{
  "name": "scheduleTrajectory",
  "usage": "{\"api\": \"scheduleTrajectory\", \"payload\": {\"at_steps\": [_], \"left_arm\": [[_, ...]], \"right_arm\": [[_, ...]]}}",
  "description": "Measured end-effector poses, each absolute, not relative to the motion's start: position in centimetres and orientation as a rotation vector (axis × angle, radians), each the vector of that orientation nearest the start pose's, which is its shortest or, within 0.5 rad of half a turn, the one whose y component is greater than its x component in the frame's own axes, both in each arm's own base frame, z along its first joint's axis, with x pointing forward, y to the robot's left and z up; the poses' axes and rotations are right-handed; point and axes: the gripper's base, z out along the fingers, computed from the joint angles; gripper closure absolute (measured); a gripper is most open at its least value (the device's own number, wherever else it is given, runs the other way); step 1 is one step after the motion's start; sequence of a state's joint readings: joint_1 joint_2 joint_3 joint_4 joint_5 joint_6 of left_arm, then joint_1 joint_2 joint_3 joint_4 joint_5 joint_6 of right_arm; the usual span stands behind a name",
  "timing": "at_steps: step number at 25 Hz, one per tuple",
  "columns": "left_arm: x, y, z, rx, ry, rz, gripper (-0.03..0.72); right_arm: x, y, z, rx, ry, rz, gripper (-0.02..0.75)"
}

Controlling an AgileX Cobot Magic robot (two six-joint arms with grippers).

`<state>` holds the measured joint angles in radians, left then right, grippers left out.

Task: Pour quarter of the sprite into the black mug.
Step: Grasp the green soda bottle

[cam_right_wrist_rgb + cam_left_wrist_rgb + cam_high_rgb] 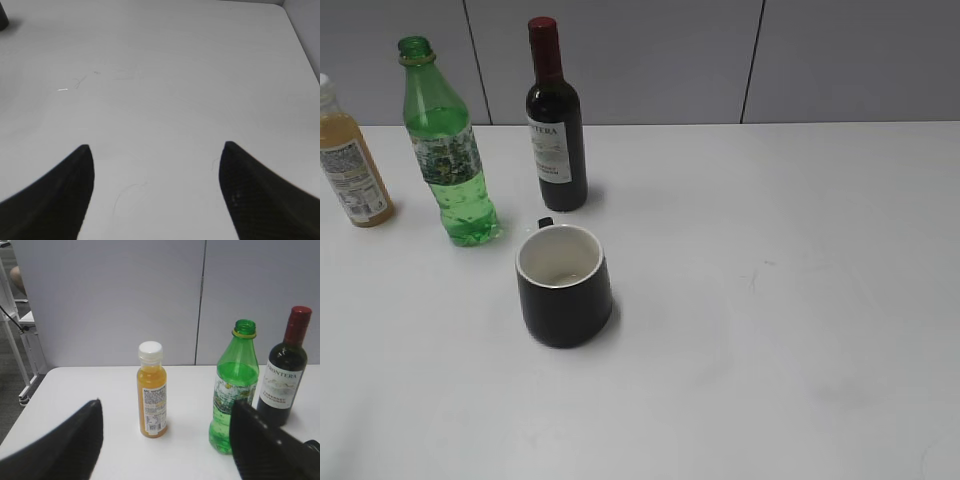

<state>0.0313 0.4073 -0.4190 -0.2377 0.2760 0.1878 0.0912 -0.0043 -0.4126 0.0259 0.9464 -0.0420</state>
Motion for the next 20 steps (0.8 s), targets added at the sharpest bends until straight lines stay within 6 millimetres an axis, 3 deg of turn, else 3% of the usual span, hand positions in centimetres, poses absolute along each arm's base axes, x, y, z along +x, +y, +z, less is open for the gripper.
{"api": "scheduleTrajectory", "payload": {"at_steps": [11, 20], "left_arm": [[13.1, -1.7, 28.2, 0.094, 1.692, -0.099, 0.095], [17.9, -2.6, 25.5, 0.142, 1.731, -0.055, 0.093]], "right_arm": [[0.8, 0.3, 26.2, -0.132, 2.009, 0.062, 0.148], [0.8, 0.3, 26.2, -0.132, 2.009, 0.062, 0.148]]}}
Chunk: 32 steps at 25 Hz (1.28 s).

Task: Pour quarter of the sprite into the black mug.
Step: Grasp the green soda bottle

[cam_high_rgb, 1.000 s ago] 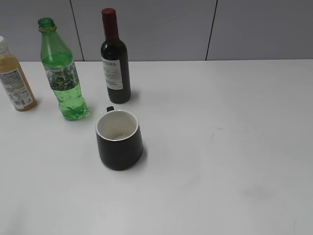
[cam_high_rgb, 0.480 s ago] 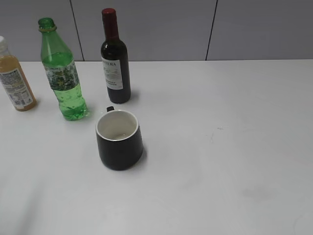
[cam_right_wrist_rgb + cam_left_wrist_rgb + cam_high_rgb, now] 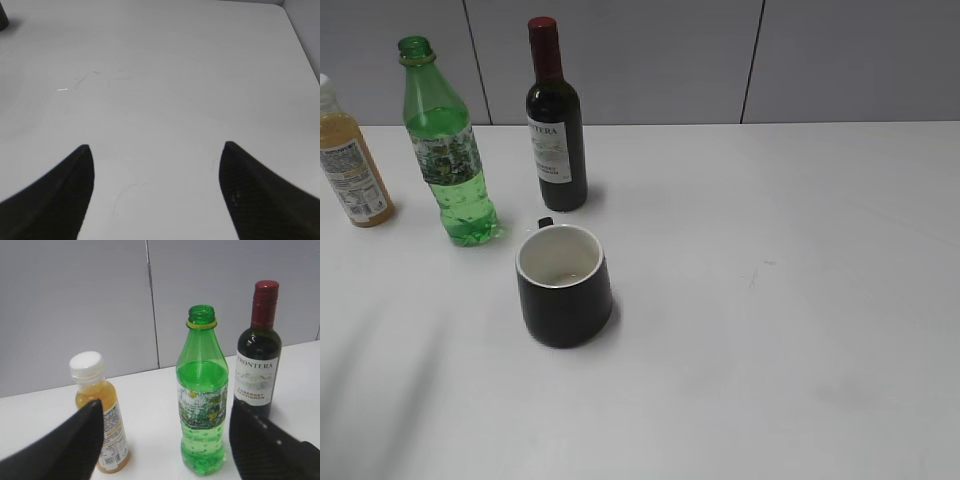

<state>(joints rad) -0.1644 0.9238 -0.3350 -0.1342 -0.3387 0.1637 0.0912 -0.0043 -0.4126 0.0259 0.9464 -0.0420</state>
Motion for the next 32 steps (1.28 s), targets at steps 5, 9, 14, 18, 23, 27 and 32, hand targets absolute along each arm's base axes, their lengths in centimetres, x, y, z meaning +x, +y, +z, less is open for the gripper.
{"api": "scheduleTrajectory", "payload": {"at_steps": [5, 9, 14, 18, 23, 27, 32], "left_arm": [[20.1, -3.3, 23.7, 0.139, 1.75, -0.124, 0.093], [21.6, -4.0, 21.8, 0.161, 1.77, -0.169, 0.093], [23.1, -4.5, 19.9, 0.181, 1.753, -0.194, 0.088], [24.0, -4.8, 18.2, 0.192, 1.758, -0.21, 0.027], [24.9, -4.9, 16.5, 0.162, 1.727, -0.222, 0.014], [25.4, -4.8, 15.5, 0.147, 1.684, -0.21, 0.016], [25.7, -4.6, 13.5, 0.121, 1.733, -0.194, 0.018]], "right_arm": [[0.8, 0.3, 26.2, -0.132, 2.009, 0.062, 0.148], [0.8, 0.3, 26.2, -0.132, 2.009, 0.062, 0.148], [0.8, 0.3, 26.2, -0.132, 2.009, 0.062, 0.148], [0.8, 0.3, 26.2, -0.132, 2.009, 0.062, 0.148], [0.8, 0.3, 26.2, -0.132, 2.009, 0.062, 0.148], [0.8, 0.3, 26.2, -0.132, 2.009, 0.062, 0.148], [0.8, 0.3, 26.2, -0.132, 2.009, 0.062, 0.148]]}}
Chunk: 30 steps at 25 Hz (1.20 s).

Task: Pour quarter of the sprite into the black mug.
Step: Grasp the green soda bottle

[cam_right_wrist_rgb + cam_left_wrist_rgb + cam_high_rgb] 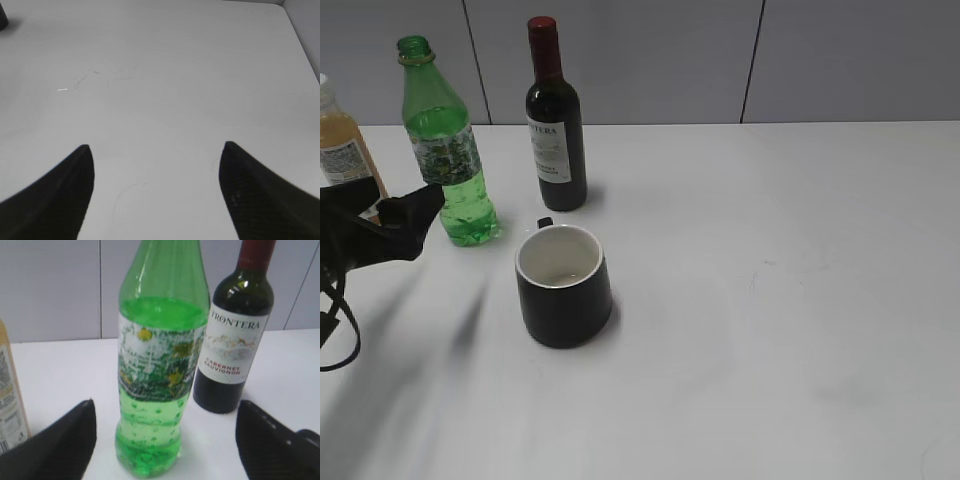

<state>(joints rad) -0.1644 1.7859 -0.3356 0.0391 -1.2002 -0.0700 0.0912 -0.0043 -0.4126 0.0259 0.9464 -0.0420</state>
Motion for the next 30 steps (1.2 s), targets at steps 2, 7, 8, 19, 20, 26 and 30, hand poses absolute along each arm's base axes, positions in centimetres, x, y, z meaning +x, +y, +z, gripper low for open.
{"api": "scheduleTrajectory", "payload": {"at_steps": [2, 7, 8, 19, 20, 26, 30], "left_arm": [[25.7, -4.6, 12.7, 0.118, 1.762, -0.189, 0.018], [26.3, -4.6, 12.0, 0.116, 1.781, -0.182, 0.018], [26.6, -4.7, 12.1, 0.115, 1.769, -0.183, 0.018], [29.5, -5.4, 13.1, 0.142, 1.68, -0.203, 0.018], [29.7, -5.4, 13.0, 0.142, 1.678, -0.203, 0.018], [30.9, -5.7, 12.4, 0.151, 1.681, -0.207, 0.018], [32.1, -5.9, 12.2, 0.158, 1.677, -0.209, 0.018]], "right_arm": [[0.8, 0.3, 26.2, -0.132, 2.009, 0.062, 0.148], [0.8, 0.3, 26.2, -0.132, 2.009, 0.062, 0.148], [0.8, 0.3, 26.2, -0.132, 2.009, 0.062, 0.148], [0.8, 0.3, 26.2, -0.132, 2.009, 0.062, 0.148], [0.8, 0.3, 26.2, -0.132, 2.009, 0.062, 0.148], [0.8, 0.3, 26.2, -0.132, 2.009, 0.062, 0.148], [0.8, 0.3, 26.2, -0.132, 2.009, 0.062, 0.148]]}}
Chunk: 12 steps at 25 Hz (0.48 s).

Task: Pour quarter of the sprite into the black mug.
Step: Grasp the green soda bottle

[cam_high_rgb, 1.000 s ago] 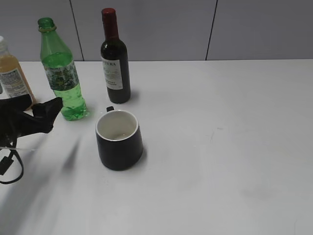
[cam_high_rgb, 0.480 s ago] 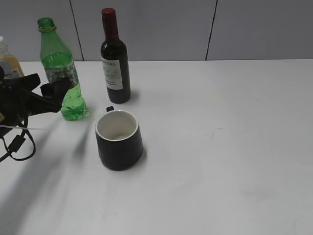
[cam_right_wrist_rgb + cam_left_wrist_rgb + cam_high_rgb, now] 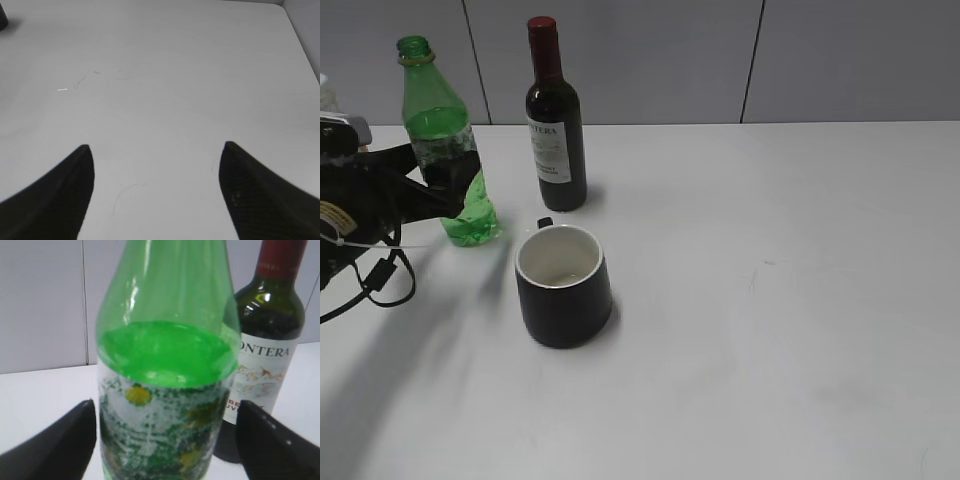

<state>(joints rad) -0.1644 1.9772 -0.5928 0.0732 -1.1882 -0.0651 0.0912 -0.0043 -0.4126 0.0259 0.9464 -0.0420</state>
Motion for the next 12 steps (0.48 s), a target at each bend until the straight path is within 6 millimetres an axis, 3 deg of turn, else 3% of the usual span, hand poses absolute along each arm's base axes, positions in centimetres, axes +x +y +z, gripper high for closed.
{"api": "scheduleTrajectory", "payload": {"at_steps": [12], "left_arm": [[35.3, -6.5, 10.7, 0.161, 1.688, -0.206, 0.018]], "right_arm": [[0.8, 0.3, 26.2, -0.132, 2.009, 0.062, 0.148]]}}
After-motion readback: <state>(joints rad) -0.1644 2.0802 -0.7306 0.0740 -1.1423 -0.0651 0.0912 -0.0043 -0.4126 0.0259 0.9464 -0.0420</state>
